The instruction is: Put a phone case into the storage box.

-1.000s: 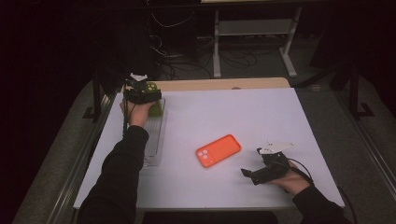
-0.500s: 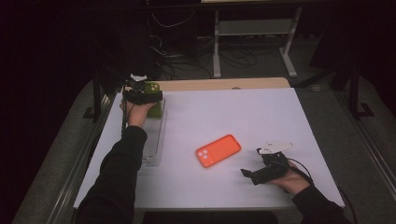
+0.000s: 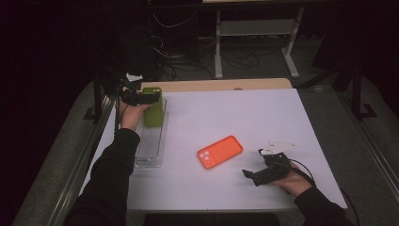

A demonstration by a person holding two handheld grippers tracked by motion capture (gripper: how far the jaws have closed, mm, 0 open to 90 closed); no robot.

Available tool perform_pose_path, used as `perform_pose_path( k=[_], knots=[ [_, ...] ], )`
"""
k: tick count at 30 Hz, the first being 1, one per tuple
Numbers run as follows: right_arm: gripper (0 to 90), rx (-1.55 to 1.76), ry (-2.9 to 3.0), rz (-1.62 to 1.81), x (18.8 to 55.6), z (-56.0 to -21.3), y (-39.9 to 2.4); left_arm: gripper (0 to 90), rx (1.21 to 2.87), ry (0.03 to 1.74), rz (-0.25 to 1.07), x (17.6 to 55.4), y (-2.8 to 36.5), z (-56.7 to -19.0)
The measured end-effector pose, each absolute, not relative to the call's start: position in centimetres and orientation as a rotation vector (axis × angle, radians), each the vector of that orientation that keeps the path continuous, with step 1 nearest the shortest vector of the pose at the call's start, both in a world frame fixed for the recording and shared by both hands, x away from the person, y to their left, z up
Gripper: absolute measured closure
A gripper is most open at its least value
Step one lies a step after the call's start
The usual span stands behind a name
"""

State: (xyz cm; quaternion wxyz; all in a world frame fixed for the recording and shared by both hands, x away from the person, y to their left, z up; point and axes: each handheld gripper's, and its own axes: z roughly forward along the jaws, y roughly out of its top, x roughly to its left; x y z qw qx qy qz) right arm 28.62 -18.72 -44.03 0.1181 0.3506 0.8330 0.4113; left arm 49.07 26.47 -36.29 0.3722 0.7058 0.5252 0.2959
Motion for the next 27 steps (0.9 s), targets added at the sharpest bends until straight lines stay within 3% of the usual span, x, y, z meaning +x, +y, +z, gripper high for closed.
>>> perform_pose_path(
  k=[12,27],
  knots=[
    [0.0,1.018,2.434,1.207,28.7,-44.0,-18.6,0.0,1.885,1.264,0.660,46.4,26.3,-35.2],
    [0.0,1.010,2.442,1.198,29.0,-43.8,-18.3,0.0,2.014,1.002,0.457,41.6,23.1,-34.6]
  ],
)
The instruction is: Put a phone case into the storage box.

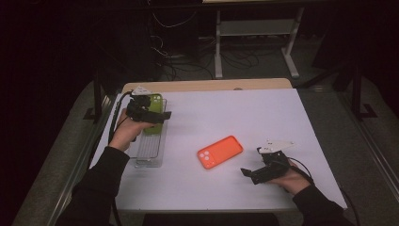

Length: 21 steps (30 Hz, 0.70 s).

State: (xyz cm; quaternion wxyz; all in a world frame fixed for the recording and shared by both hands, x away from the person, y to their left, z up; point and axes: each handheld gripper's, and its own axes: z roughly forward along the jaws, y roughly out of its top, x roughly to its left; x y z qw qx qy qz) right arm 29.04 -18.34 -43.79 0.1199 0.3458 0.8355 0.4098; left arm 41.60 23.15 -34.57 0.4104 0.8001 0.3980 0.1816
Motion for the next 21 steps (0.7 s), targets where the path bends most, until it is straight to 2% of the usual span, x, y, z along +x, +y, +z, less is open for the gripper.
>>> perform_pose_path(
  k=[21],
  knots=[
    [0.0,0.997,2.457,1.176,29.7,-42.7,-18.6,0.0,2.063,0.798,0.286,35.4,18.4,-36.8]
  ],
)
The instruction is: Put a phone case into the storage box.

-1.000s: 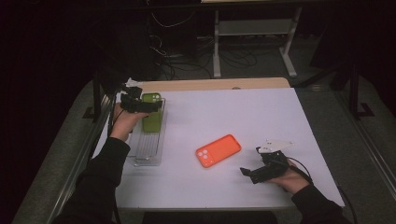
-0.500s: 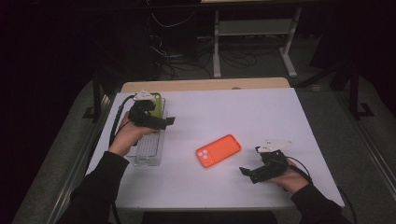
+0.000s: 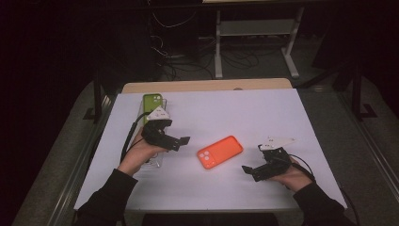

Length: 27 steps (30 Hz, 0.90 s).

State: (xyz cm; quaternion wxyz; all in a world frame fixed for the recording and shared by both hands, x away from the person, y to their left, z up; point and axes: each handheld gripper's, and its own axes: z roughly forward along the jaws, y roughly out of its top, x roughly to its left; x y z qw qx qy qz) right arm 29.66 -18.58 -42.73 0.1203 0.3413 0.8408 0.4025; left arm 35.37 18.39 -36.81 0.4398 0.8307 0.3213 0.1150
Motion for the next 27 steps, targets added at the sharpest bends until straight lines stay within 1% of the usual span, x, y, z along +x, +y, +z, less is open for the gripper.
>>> perform_pose_path(
  k=[2,4,9,12,14,16,18,21,23,27],
  knots=[
    [1.0,1.008,2.467,1.172,29.9,-42.5,-18.5,0.0,2.057,0.780,0.264,35.0,18.2,-37.1],
    [4.6,0.990,2.482,1.171,30.3,-42.2,-18.5,0.0,2.063,0.768,0.255,34.6,17.9,-37.4],
    [18.9,0.999,2.516,1.127,31.4,-41.6,-17.9,0.0,2.066,0.728,0.240,33.9,17.5,-38.2],
    [35.9,0.975,2.528,1.088,32.1,-41.2,-17.1,0.0,2.084,0.706,0.235,33.7,17.3,-38.6],
    [46.9,0.980,2.549,1.050,32.7,-41.1,-16.5,0.0,2.066,0.715,0.225,33.7,17.2,-38.9],
    [60.0,0.986,2.543,1.009,33.3,-41.1,-15.9,0.0,2.060,0.710,0.215,33.7,17.2,-39.0],
    [70.5,1.001,2.551,0.980,34.1,-41.3,-15.4,0.0,2.060,0.697,0.221,33.7,17.1,-39.1],
    [82.5,1.001,2.574,0.960,35.2,-41.6,-14.7,0.0,2.060,0.685,0.218,33.8,17.0,-39.2],
    [87.7,0.983,2.588,0.945,35.8,-41.8,-14.3,0.0,2.055,0.689,0.211,33.8,17.1,-39.3],
    [88.1,0.973,2.622,0.923,36.6,-42.3,-13.7,0.0,2.061,0.686,0.207,33.8,17.0,-39.5]
  ],
)
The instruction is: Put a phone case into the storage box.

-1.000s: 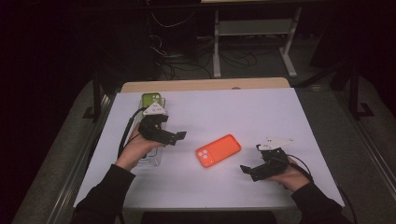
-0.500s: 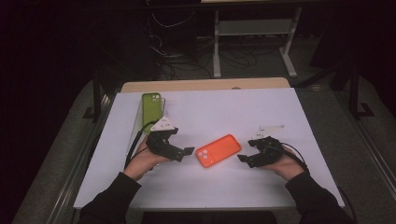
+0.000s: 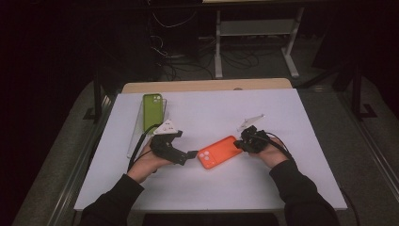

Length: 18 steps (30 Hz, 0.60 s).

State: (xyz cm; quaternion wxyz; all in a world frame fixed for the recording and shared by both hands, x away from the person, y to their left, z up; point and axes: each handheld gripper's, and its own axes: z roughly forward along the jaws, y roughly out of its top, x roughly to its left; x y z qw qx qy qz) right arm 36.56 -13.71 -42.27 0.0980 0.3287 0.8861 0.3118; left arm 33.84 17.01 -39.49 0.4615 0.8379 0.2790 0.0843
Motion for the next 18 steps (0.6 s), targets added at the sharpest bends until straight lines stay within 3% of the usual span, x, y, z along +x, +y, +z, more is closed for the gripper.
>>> perform_pose_path(
  k=[18],
  knots=[
    [88.2,0.898,2.756,0.873,34.7,-42.9,-14.2,0.0,2.074,0.674,0.197,33.7,16.6,-39.7]
  ],
)
